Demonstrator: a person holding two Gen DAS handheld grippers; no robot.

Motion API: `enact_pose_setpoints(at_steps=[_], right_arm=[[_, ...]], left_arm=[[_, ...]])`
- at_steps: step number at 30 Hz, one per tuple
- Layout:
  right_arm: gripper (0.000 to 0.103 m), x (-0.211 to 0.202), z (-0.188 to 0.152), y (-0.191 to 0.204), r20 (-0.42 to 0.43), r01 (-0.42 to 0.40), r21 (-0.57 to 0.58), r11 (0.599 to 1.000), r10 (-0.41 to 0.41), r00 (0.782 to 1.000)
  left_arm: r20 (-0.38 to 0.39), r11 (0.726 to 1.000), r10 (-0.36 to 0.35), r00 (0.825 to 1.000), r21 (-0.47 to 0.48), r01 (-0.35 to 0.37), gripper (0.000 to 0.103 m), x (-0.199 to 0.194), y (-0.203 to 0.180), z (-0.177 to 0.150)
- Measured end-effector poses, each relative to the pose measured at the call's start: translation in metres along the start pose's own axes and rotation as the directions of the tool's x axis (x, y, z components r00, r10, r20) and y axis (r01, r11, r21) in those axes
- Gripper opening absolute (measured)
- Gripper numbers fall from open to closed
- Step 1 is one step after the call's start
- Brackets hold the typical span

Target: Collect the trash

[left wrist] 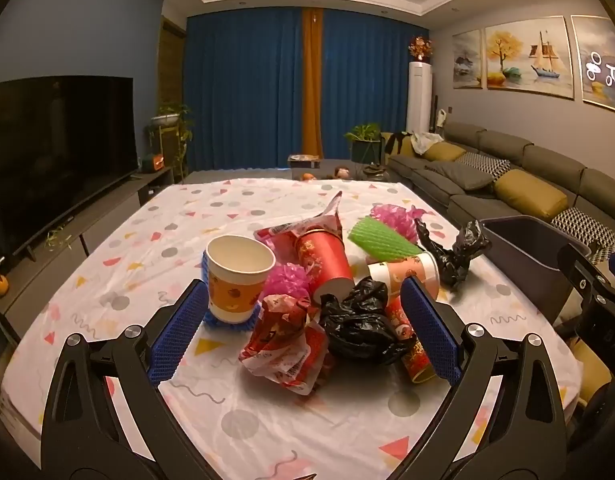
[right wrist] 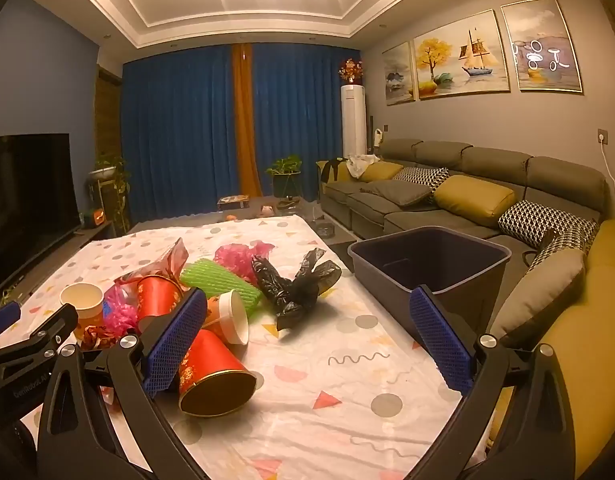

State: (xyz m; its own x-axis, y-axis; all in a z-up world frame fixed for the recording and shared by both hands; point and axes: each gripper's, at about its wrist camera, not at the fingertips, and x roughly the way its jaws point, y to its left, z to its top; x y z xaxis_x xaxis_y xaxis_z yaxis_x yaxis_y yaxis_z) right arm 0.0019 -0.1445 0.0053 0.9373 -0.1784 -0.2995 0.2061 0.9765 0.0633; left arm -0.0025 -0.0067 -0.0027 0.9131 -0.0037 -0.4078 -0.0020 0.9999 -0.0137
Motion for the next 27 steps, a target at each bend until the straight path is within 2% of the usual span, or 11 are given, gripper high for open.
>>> enact_pose_setpoints(at_steps=[27], right_arm=[[0.098,0.0000,-0.0014,-0.0049,0.004,0.028,0.010,1.000,-0.028,1.000]], left_arm=[[0.004,1.000,-0.002,1.000,0.003,0.002,0.095,-0.0015,-0.0017,-0.0008]])
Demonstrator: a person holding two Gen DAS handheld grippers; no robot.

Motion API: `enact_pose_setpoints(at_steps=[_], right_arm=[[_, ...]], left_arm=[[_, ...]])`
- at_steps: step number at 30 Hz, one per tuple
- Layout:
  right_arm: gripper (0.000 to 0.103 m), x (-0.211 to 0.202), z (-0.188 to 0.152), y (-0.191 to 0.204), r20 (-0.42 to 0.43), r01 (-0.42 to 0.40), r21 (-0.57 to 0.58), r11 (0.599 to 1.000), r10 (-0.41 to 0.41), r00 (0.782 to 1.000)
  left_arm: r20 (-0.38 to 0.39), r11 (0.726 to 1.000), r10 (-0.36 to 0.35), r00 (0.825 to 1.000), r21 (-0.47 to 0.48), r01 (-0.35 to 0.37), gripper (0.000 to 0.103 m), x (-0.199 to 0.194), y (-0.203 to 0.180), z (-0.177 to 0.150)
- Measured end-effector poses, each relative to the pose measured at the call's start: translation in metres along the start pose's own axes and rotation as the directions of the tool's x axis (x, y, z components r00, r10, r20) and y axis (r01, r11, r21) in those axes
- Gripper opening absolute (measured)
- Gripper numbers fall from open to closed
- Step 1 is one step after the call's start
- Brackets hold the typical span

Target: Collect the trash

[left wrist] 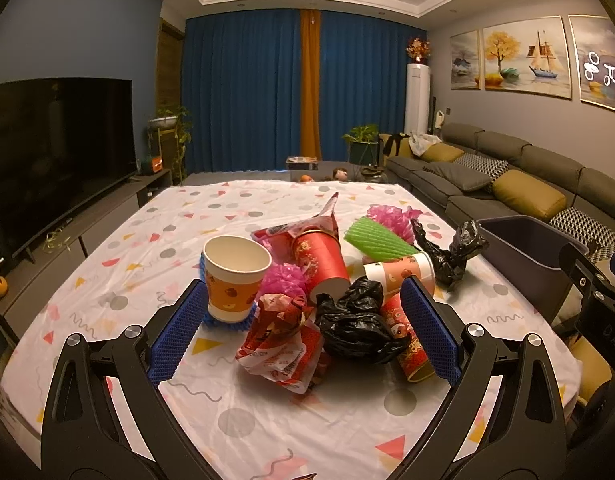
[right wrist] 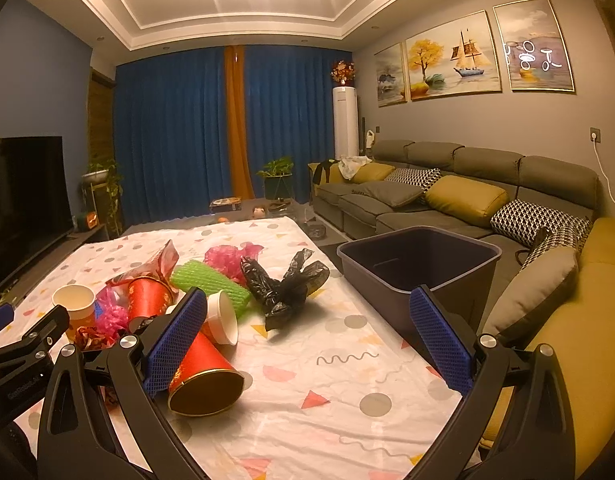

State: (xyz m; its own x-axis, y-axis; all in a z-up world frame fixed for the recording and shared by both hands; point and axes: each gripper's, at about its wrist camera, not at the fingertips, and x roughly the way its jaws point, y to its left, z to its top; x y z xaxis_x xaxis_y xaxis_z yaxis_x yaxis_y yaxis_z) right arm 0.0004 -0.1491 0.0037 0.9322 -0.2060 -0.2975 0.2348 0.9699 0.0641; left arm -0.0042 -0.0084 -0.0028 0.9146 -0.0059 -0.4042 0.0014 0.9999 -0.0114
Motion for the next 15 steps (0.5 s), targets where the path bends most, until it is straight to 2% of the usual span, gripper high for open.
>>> enact_pose_setpoints(at_steps=[15], right_arm=[[0.098,-0.0009,0.0001,-0.0009,0.002,0.001,0.000,1.000,-0.001,1.000]], left_arm=[[0.005,1.000,-0.001,1.000,0.000,0.001,0.095,-0.0032,-0.0022,0.0010]])
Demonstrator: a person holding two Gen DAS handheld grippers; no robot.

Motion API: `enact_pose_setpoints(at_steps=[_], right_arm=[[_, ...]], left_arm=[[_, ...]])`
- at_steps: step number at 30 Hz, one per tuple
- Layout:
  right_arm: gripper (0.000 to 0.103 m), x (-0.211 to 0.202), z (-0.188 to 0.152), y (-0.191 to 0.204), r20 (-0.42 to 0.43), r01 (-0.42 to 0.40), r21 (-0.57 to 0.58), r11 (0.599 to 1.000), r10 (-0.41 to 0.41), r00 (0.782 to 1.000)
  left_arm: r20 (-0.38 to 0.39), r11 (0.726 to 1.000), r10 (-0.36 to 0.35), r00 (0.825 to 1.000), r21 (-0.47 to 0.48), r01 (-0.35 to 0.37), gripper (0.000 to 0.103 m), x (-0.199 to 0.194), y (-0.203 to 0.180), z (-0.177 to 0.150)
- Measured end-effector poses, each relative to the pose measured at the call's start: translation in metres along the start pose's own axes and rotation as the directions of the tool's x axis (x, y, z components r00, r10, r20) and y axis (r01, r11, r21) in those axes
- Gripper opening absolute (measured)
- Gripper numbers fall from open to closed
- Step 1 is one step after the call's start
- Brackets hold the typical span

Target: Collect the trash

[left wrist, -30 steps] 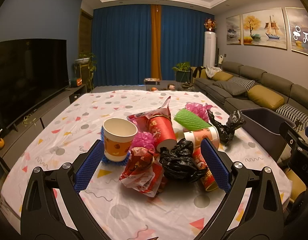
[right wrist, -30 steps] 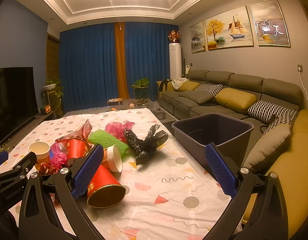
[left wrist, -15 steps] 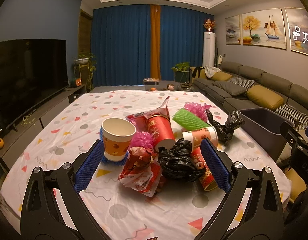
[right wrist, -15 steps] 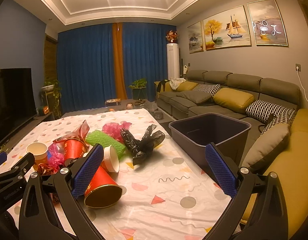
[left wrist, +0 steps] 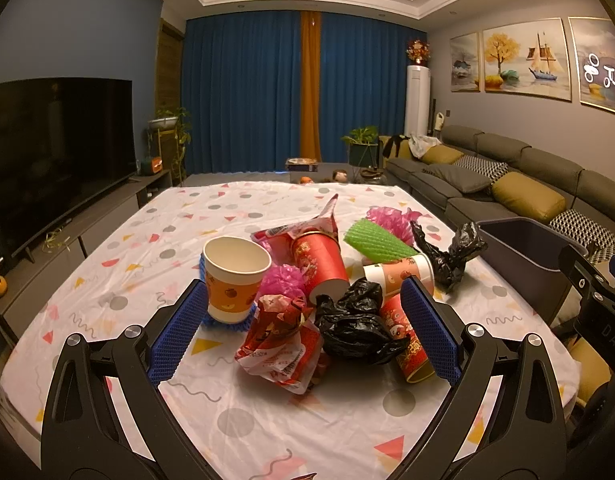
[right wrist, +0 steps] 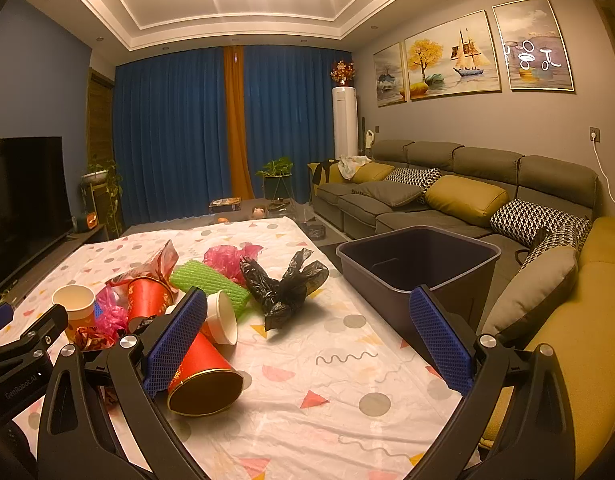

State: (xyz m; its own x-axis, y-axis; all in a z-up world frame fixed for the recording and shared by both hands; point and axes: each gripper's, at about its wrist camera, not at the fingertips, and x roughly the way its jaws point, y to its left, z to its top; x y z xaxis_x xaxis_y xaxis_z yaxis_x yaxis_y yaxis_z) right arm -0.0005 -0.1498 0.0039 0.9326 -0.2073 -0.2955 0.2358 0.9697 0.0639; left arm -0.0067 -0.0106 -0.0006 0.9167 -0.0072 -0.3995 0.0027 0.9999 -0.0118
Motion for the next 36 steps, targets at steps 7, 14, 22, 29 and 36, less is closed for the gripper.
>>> enact_pose_setpoints(at_steps=[7,14,22,29,36], right_arm=[[0.098,0.0000,0.0002,-0.0001,0.000,0.000,0.000,1.000,0.000,1.000],[0.098,0.0007,0.0010,-0.0009,0.004,0.000,0.000,1.000,0.000,1.000],[0.098,0.0005,0.0009,-0.0011,0.005,0.000,0.000,1.000,0.000,1.000],[0.098,0.0012,0.0015,-0.0008,0.006,-0.001,0.000,1.000,0.001,1.000],[0.098,0.0014,0.0021,-0.0014,0.007,-0.002,0.002,1.000,0.002,1.000]], left_arm=[[0.002,1.000,-0.002,1.000,-0.003,0.002,0.095,-0.0005,-0.0003,0.0005],[0.003,1.000,-0.002,1.000,-0.006,0.002,0.095,-0.0013,-0.0006,0.0014],[0.003,1.000,-0.001,1.000,-0.005,0.001,0.095,-0.0013,-0.0005,0.0012],[0.003,1.000,-0.005,1.000,-0.006,0.005,0.095,-0.0015,-0.0006,0.0028],[0.006,1.000,-0.006,1.000,-0.008,0.006,0.095,-0.0009,-0.0013,0.0038]])
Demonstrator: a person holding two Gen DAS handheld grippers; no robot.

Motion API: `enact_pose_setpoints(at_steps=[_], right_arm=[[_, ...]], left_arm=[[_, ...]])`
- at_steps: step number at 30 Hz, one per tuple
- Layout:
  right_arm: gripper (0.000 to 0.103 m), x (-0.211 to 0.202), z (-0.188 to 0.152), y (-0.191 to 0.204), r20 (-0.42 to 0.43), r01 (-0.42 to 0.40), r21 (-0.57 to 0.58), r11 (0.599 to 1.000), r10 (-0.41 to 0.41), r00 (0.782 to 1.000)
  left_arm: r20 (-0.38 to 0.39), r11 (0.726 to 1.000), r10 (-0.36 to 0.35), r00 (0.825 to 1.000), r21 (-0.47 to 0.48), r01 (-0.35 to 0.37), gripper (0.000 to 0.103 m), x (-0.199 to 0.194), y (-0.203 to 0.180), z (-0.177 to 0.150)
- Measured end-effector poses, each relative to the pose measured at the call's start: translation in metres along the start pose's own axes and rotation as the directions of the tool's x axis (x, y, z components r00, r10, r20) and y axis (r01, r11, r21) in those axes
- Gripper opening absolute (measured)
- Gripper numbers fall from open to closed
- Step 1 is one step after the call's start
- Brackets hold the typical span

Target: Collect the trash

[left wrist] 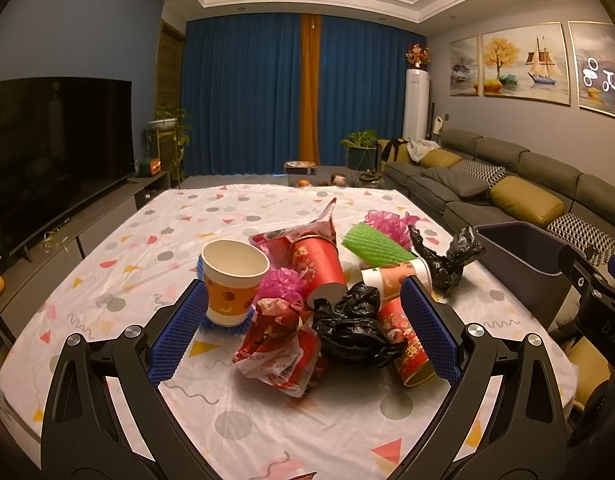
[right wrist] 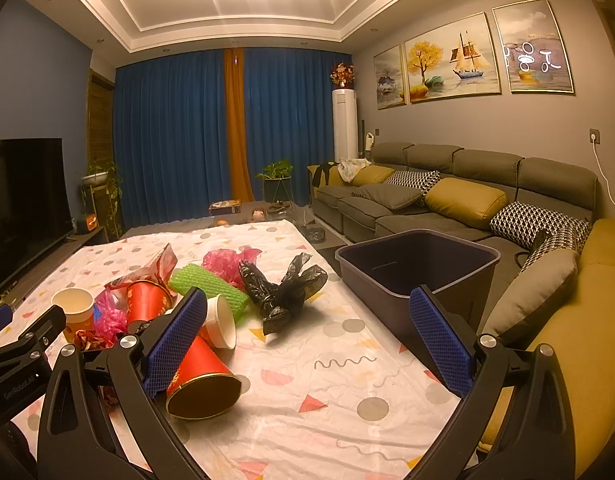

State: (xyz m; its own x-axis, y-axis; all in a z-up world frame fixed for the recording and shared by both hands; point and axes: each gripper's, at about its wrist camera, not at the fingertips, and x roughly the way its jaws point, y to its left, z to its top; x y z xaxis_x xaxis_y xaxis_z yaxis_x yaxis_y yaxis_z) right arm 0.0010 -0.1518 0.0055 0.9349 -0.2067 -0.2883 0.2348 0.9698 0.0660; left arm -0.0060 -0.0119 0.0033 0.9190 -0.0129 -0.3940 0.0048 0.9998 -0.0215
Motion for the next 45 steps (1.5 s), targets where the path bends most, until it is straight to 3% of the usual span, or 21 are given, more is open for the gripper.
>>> enact_pose_setpoints(at_steps=[14,28,35,43,45], right_arm=[[0.098,0.001,-0.001,-0.003,0.000,-0.009,0.013,1.000,0.009,1.000],[0.098,0.006,-0.007,-0.001,-0.011,-0.047,0.018,0.999,0.047,0.999],[0.098,0.010,-0.011,0.008,-0.019,-0.088,0.004,0.996,0.088,0.996],[0.089,0.018,-0.019,0.030,-0.054,-0.161,-0.026,0.987,0.159,0.986],[0.080,0.019,-0.022,0.035,-0.064,-0.178,-0.032,0.983,0.176,0.982]], left_arm=[[0.017,1.000,0.001,1.000,0.001,-0.001,0.095,0.000,0.004,0.001],[0.005,1.000,0.013,1.000,-0.001,-0.013,0.095,0.011,0.028,-0.023],[-0.008,0.999,0.035,0.999,-0.011,-0.035,0.089,0.017,0.049,-0.033],[-0.044,1.000,-0.002,0.999,0.006,0.002,0.080,0.035,0.051,-0.036],[-0.062,1.000,-0.019,0.998,0.012,0.020,0.076,0.043,0.047,-0.036]])
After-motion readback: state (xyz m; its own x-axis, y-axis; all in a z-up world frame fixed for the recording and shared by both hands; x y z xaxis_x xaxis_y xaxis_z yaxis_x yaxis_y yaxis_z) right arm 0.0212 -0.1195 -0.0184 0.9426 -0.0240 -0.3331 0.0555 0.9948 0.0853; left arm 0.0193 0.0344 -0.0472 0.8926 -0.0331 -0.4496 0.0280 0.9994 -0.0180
